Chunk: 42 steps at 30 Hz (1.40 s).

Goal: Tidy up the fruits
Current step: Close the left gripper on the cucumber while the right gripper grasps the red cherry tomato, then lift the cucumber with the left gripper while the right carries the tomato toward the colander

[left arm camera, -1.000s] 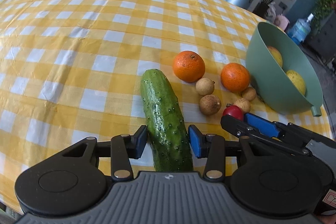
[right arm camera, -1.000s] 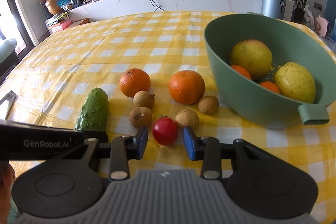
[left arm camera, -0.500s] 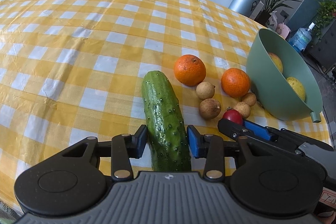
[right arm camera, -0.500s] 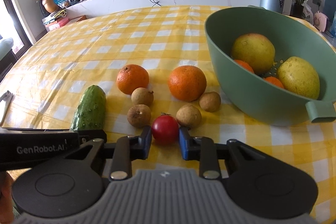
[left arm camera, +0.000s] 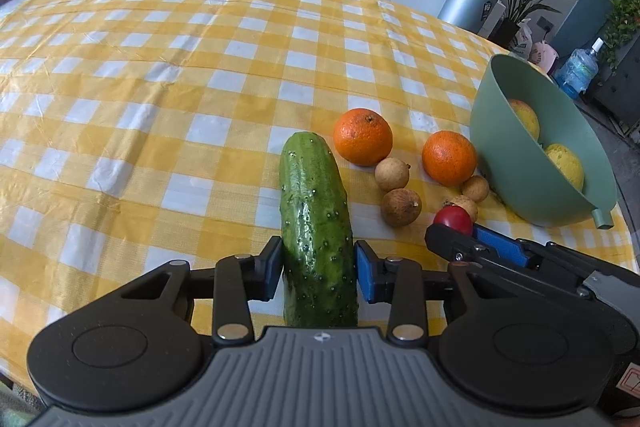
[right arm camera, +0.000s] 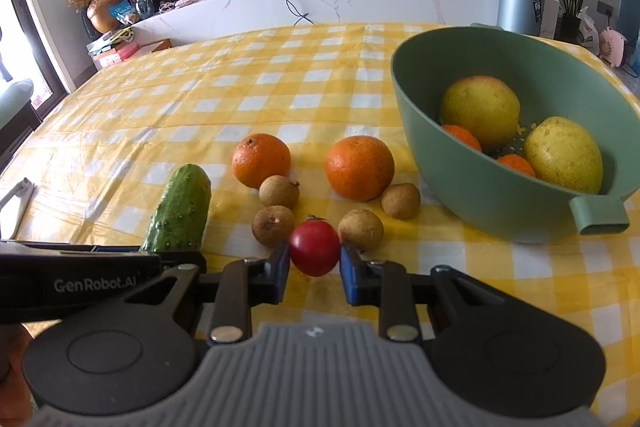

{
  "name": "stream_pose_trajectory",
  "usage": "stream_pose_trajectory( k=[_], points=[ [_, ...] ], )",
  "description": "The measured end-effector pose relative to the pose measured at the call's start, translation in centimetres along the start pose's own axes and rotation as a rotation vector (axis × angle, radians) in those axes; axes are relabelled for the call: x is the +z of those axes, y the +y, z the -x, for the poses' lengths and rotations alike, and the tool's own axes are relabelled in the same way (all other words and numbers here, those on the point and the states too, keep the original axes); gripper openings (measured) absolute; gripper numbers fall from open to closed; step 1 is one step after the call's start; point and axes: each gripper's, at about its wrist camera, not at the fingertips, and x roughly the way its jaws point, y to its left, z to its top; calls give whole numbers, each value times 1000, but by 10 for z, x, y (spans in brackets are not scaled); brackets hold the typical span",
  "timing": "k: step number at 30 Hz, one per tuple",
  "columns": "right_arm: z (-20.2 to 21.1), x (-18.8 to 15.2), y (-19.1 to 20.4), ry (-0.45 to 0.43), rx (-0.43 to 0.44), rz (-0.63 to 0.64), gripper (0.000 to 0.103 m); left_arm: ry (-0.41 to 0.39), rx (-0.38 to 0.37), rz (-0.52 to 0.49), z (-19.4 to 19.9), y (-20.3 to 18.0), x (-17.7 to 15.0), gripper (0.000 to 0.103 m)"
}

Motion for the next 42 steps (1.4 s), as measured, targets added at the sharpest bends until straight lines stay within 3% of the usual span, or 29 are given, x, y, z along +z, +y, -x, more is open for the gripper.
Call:
stream_pose_trajectory(
  k=[20, 34, 42],
  points=[
    [60, -5, -12, -137, 40, -22, 23, -108, -17, -53, 50, -25, 8, 42],
    [119, 12, -53, -258, -3, -48, 23, -178, -115, -174, 78, -74, 40, 42],
    [126, 34, -92, -267, -50, -63, 23, -181, -192, -286, 70, -113, 69, 42]
  ],
)
